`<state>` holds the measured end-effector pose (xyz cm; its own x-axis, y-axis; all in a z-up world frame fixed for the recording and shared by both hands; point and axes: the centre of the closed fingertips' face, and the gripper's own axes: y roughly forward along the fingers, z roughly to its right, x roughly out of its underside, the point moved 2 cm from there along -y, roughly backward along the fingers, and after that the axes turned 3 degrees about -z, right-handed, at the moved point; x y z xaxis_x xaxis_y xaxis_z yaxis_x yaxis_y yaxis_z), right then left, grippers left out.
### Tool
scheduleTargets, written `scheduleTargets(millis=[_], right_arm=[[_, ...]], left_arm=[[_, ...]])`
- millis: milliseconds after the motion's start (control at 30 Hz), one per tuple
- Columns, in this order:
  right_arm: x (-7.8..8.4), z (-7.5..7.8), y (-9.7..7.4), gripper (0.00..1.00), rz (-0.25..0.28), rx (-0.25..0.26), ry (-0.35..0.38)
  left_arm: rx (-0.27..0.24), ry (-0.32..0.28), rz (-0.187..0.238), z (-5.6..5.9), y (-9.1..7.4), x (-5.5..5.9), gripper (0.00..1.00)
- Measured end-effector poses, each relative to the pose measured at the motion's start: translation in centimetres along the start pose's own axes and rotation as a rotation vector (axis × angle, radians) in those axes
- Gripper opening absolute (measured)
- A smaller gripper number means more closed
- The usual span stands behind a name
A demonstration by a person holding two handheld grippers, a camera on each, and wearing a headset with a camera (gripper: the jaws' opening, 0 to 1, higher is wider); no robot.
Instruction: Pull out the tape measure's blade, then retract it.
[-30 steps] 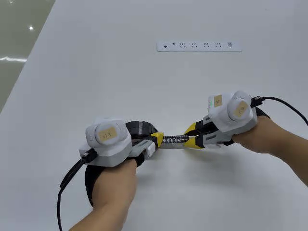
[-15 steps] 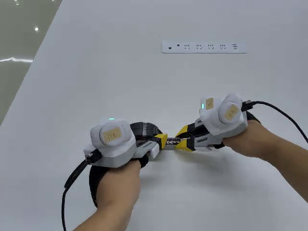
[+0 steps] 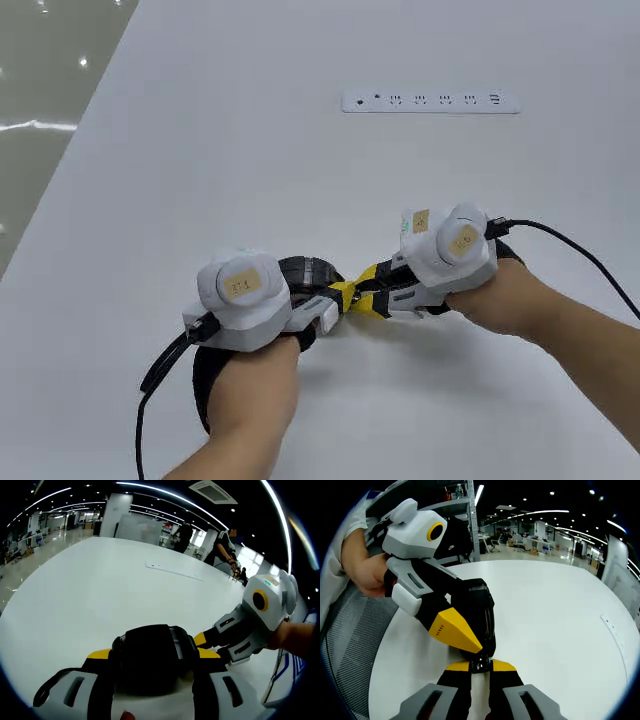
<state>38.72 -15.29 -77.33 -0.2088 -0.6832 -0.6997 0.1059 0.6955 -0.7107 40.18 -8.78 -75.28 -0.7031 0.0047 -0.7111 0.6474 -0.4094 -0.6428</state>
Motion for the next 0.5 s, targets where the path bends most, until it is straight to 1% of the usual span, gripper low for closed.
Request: scheduleTargets(millis=[333, 500], right_arm=[[-0.09, -0.04, 0.05, 0.1, 0.012, 0.006, 0.004], [-0.11, -0.1, 0.04, 0.11, 0.014, 0.01, 0.004]], left_arm=[[-0.001, -0.001, 0.001, 0.01, -0.03, -0.03, 0.6], [-0.001, 0.0, 0.008, 0.07, -0.04, -0.04, 0.6]])
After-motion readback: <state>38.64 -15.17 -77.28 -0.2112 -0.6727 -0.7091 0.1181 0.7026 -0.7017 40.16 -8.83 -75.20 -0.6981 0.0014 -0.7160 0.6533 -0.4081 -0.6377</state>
